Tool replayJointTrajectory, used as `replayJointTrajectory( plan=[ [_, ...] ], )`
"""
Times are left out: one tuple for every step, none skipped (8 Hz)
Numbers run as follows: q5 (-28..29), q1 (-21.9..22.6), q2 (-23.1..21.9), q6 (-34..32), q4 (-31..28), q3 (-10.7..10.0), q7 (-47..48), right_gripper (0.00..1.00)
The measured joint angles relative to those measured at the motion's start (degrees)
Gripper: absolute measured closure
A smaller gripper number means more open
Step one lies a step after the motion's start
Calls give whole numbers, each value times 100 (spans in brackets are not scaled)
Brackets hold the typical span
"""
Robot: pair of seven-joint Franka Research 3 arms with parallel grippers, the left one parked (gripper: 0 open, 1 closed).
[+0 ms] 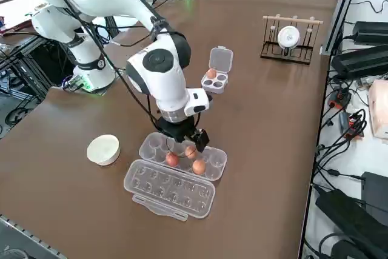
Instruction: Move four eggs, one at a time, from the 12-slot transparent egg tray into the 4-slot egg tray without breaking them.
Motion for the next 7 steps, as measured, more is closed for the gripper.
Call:
replayJointTrajectory(
  plan=[
    [0, -23, 89, 0, 104, 1, -44, 3],
    [0, -28, 131, -2, 158, 3, -53, 3],
    [0, -28, 144, -16, 167, 19, -55, 3],
    [0, -28, 164, -44, 167, 45, -57, 4],
    [0, -28, 191, -63, 167, 59, -66, 4],
    [0, -28, 214, -103, 167, 61, -95, 6],
    [0, -29, 243, -158, 167, 61, -132, 7]
  ],
)
